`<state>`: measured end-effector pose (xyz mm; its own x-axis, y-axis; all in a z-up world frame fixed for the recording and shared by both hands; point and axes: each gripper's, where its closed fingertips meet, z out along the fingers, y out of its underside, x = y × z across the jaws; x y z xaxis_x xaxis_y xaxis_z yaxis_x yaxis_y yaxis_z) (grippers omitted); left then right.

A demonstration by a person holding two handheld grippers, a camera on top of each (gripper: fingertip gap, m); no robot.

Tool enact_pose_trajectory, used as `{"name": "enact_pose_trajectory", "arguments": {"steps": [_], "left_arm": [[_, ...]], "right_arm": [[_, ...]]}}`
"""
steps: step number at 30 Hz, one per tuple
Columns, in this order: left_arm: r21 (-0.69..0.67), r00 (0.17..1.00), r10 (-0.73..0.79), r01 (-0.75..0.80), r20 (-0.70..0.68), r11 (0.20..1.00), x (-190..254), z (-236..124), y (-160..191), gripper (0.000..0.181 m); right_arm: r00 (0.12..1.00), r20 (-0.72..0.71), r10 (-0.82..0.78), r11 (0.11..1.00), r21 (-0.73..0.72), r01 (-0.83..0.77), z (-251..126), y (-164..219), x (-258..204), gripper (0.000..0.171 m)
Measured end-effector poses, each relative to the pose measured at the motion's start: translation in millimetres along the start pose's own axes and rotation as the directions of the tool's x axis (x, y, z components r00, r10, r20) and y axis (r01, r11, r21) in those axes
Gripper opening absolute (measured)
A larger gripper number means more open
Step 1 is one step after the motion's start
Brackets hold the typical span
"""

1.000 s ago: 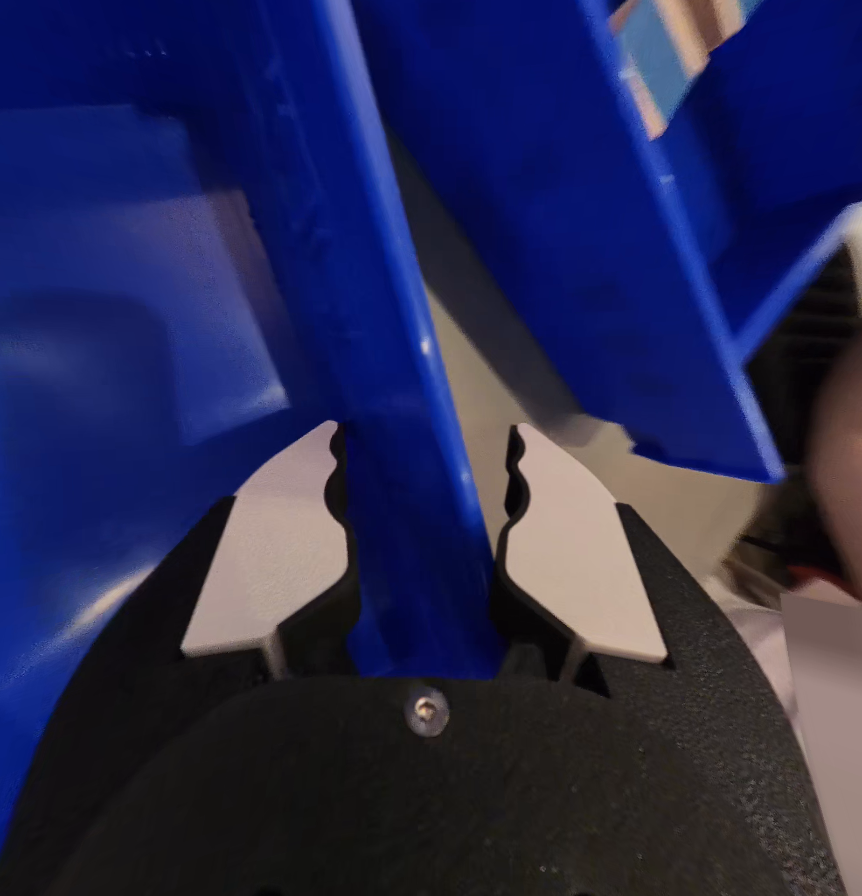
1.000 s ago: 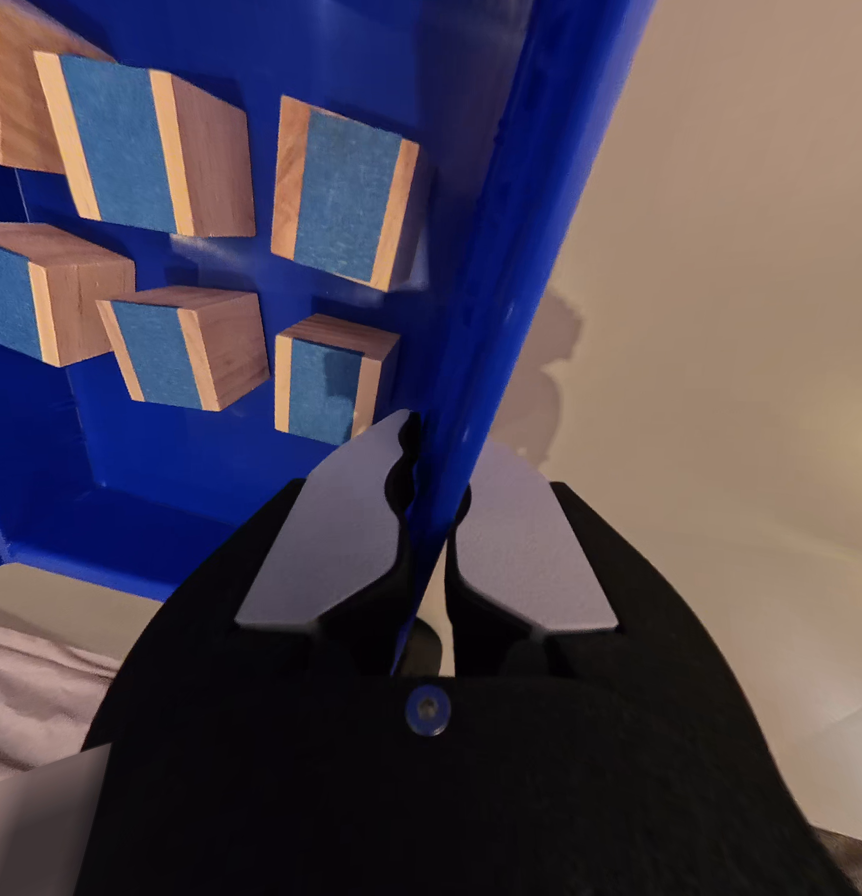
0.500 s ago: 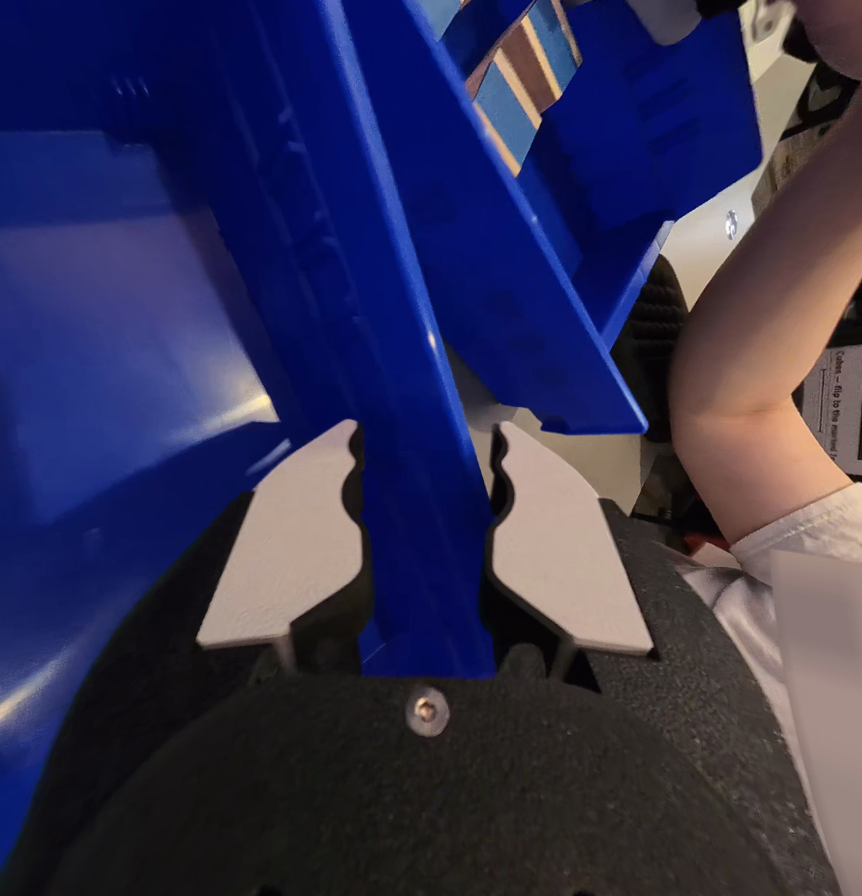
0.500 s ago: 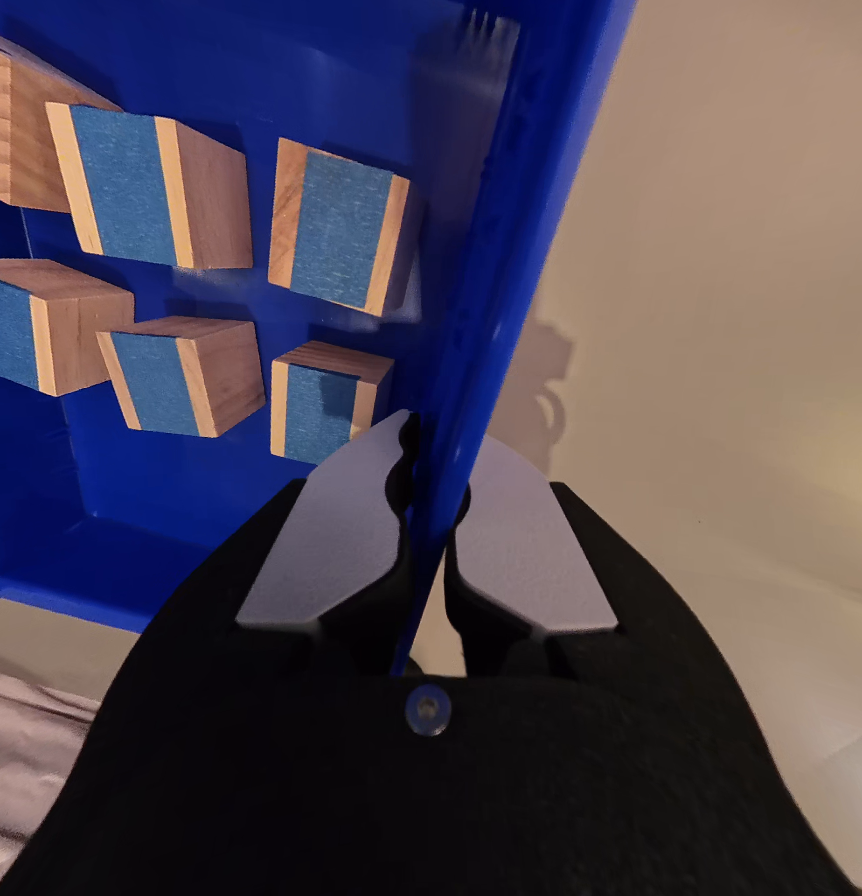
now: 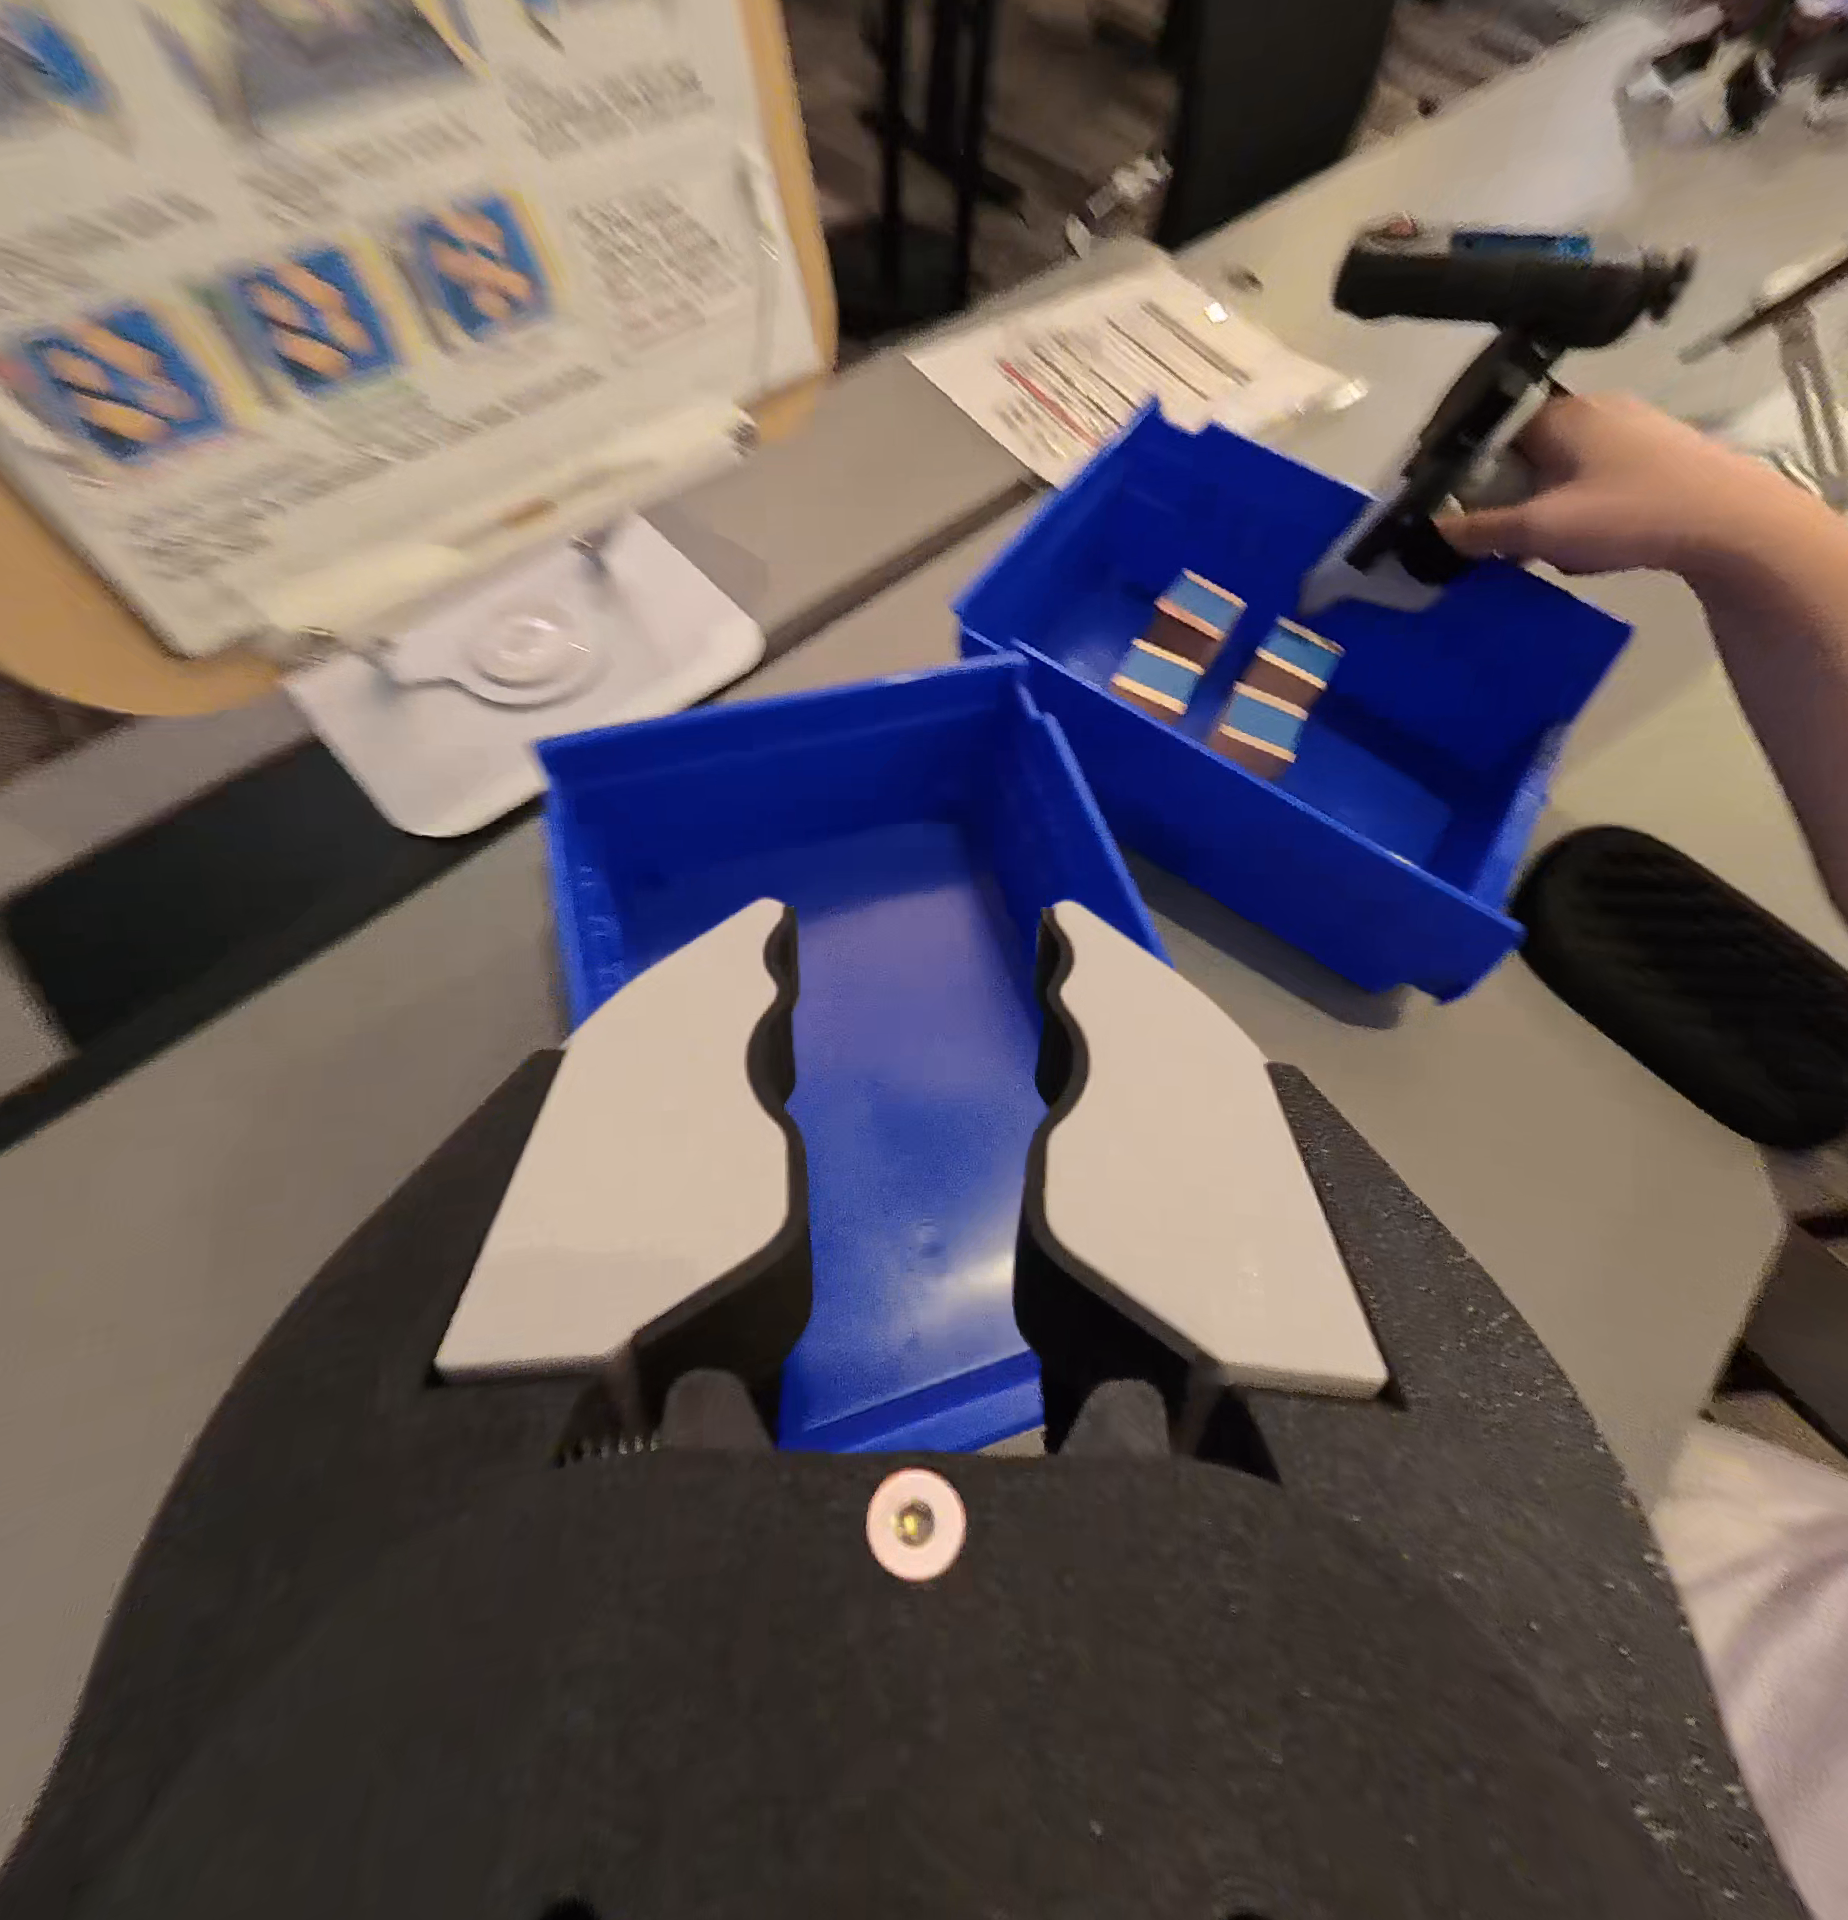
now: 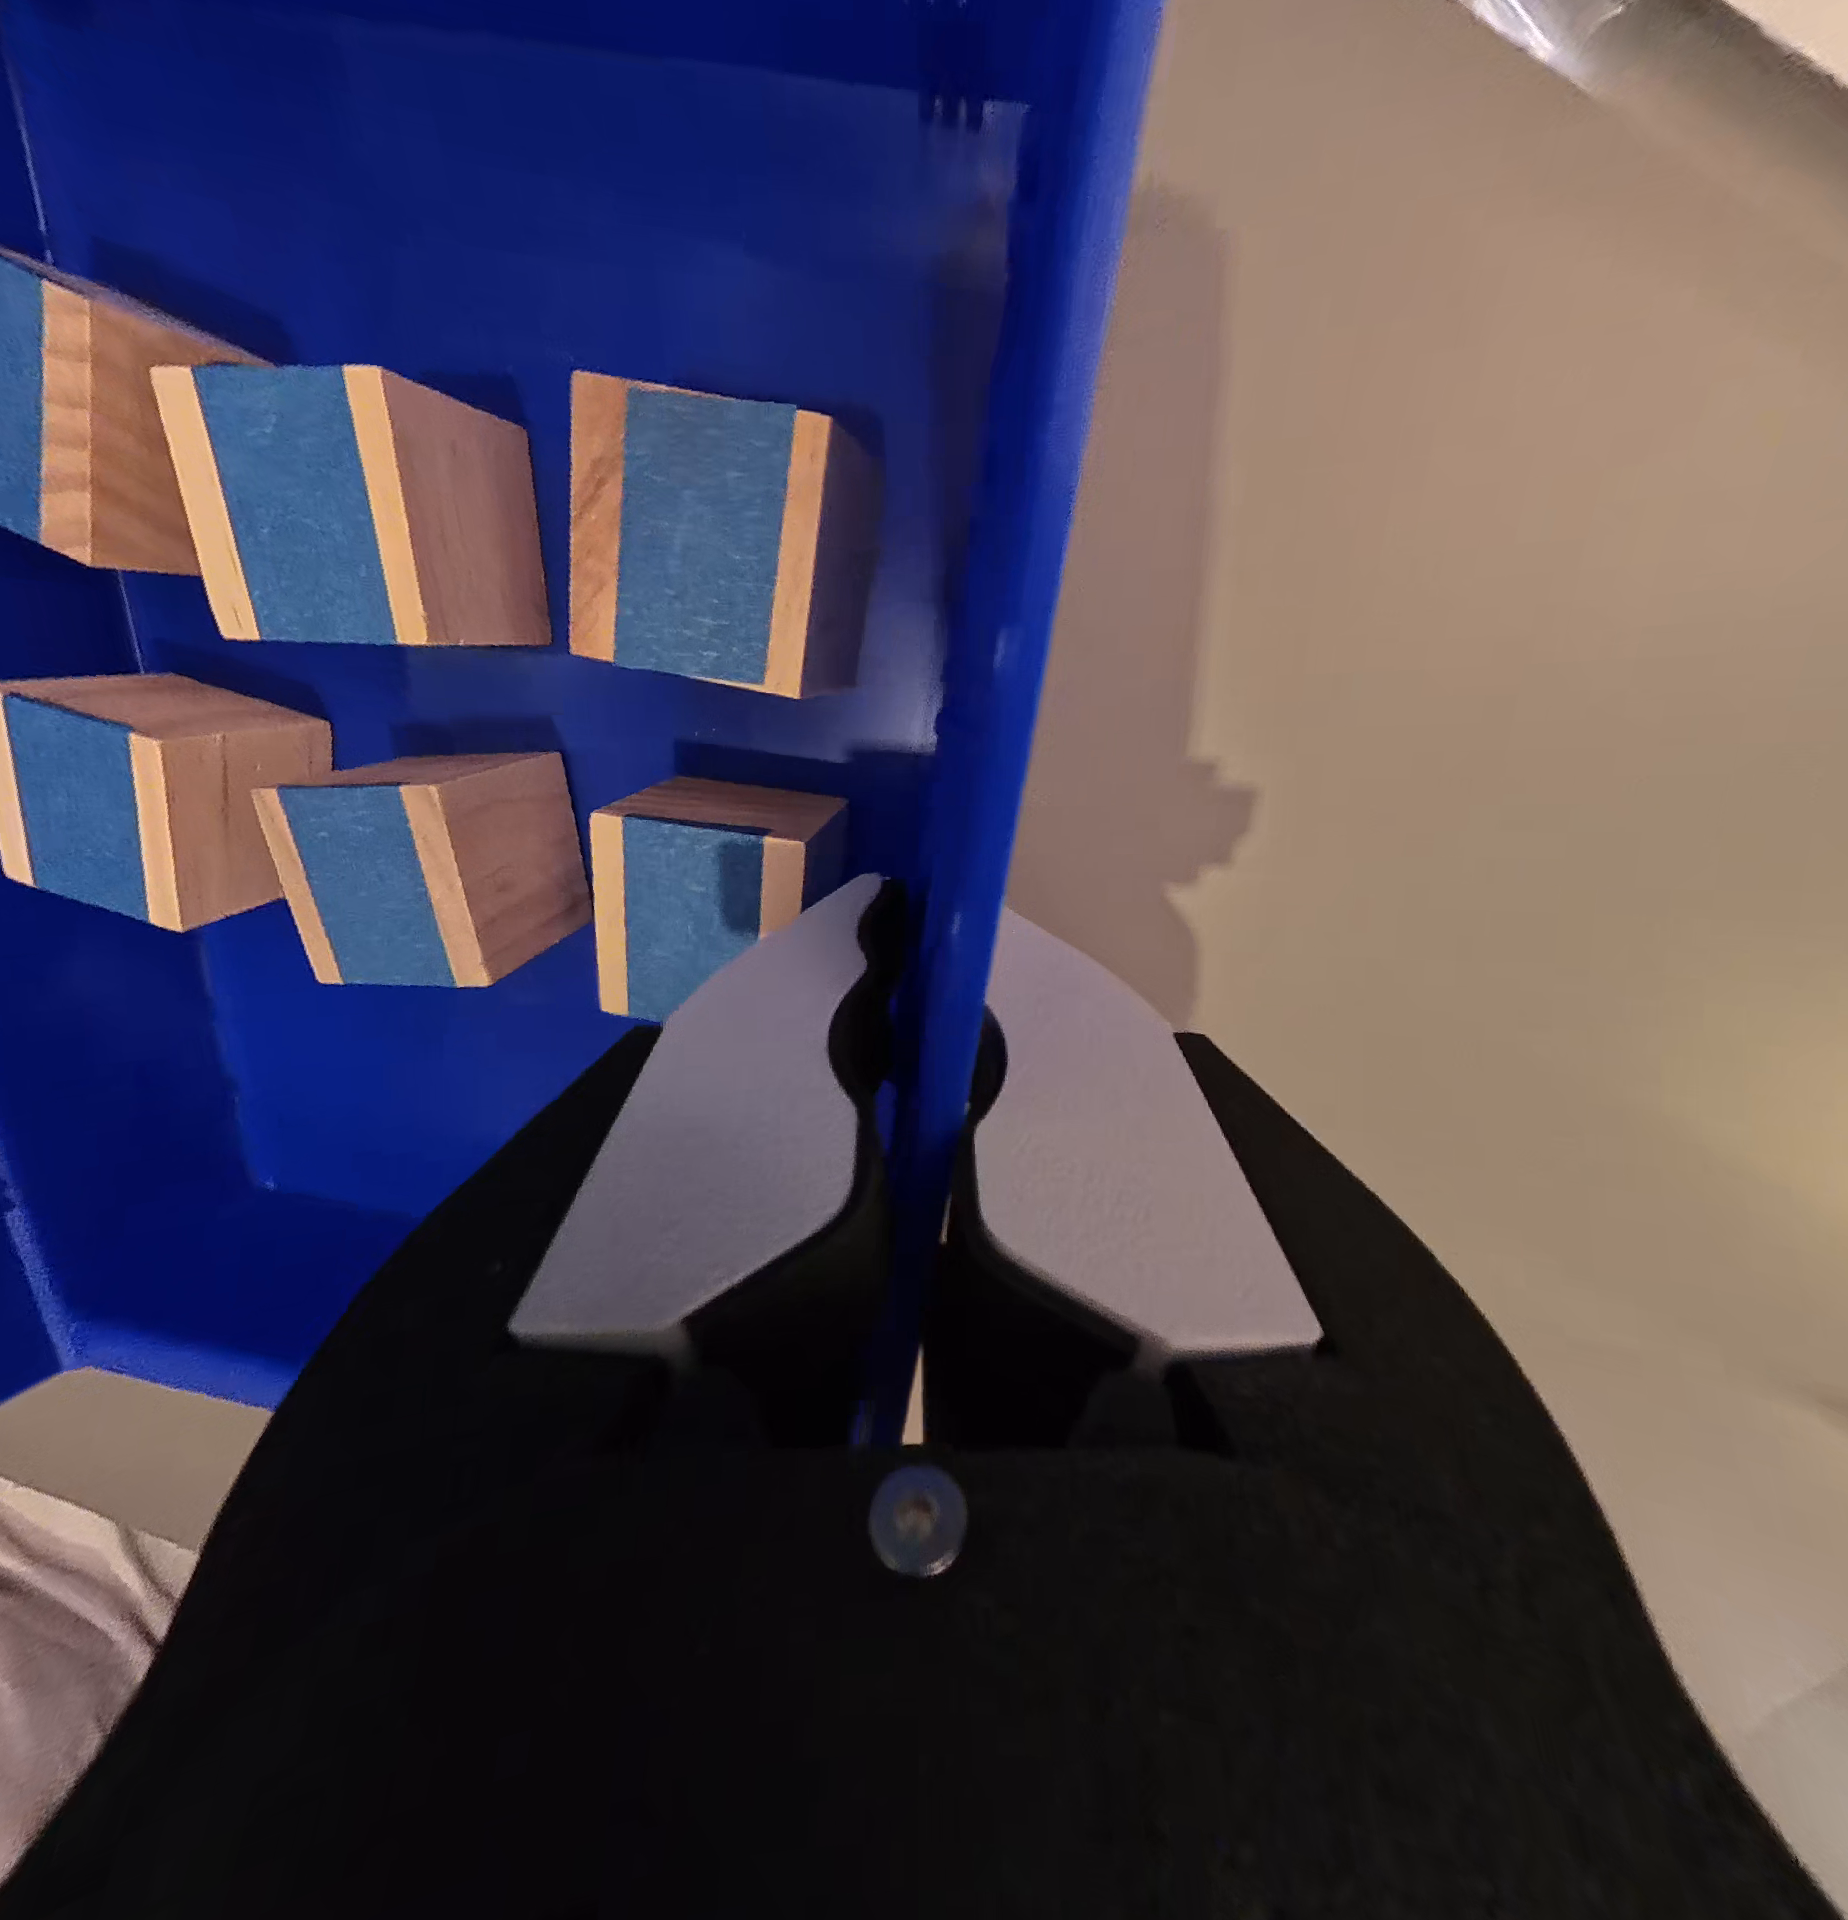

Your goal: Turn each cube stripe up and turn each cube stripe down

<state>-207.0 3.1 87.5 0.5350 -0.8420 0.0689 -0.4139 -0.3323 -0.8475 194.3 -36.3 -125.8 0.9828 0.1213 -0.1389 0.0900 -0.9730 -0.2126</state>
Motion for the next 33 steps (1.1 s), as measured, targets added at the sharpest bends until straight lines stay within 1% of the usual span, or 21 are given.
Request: {"name": "enact_pose_trajectory", "arguments": {"steps": [2, 3, 7, 12, 18, 22, 26, 28, 30, 33], "left_arm": [[0.04, 0.999, -0.005, 0.003, 0.051, 0.999, -15.3, -20.1, -2.9, 0.044], [0.042, 0.999, -0.011, 0.009, 0.052, 0.999, -19.9, -27.4, -2.2, 0.044], [0.036, 0.998, -0.064, 0.064, 0.024, 0.997, -36.5, -46.9, 4.3, 0.044], [0.071, 0.989, -0.125, 0.12, 0.078, 0.99, -67.0, -71.9, 7.7, 0.044], [0.12, 0.967, -0.196, 0.178, 0.164, 0.977, -96.6, -110.2, 16.9, 0.044], [0.152, 0.954, -0.248, 0.223, 0.169, 0.963, -106.4, -131.0, 24.4, 0.044], [0.199, 0.946, -0.281, 0.248, 0.159, 0.948, -112.8, -147.2, 26.0, 0.044], [0.23, 0.938, -0.298, 0.255, 0.178, 0.939, -117.5, -156.4, 26.1, 0.044], [0.247, 0.932, -0.306, 0.256, 0.194, 0.935, -119.8, -164.6, 27.8, 0.044], [0.257, 0.932, -0.311, 0.259, 0.187, 0.931, -118.1, -174.2, 31.6, 0.044]], "right_arm": [[1.0, 0.013, -0.021, 1.0, 0.006, 0.021, -0.1, -1.0, 2.7, 0.008], [0.999, 0.012, -0.043, 0.999, 0.009, 0.042, -0.5, -0.6, 4.3, 0.008], [0.999, 0.037, -0.014, 0.999, 0.043, 0.012, -3.1, 0.8, 9.6, 0.006], [0.999, 0.04, 0.013, 0.999, 0.045, -0.015, -14.4, 11.2, 18.7, 0.006], [0.998, 0.015, 0.053, 0.998, 0.027, -0.053, -42.9, 23.6, 28.2, 0.007], [0.995, 0.025, 0.095, 0.994, 0.058, -0.097, -74.1, 17.3, 18.5, 0.007], [0.996, 0.007, 0.094, 0.992, 0.089, -0.095, -119.0, -6.7, -7.4, 0.007], [0.998, -0.031, 0.055, 0.994, 0.098, -0.052, -142.9, -26.5, -29.9, 0.007], [0.998, -0.058, 0.0, 0.994, 0.106, 0.007, -162.6, -50.5, -61.8, 0.008], [0.995, -0.066, -0.079, 0.991, 0.105, 0.086, -178.9, -89.5, -124.5, 0.008]]}}
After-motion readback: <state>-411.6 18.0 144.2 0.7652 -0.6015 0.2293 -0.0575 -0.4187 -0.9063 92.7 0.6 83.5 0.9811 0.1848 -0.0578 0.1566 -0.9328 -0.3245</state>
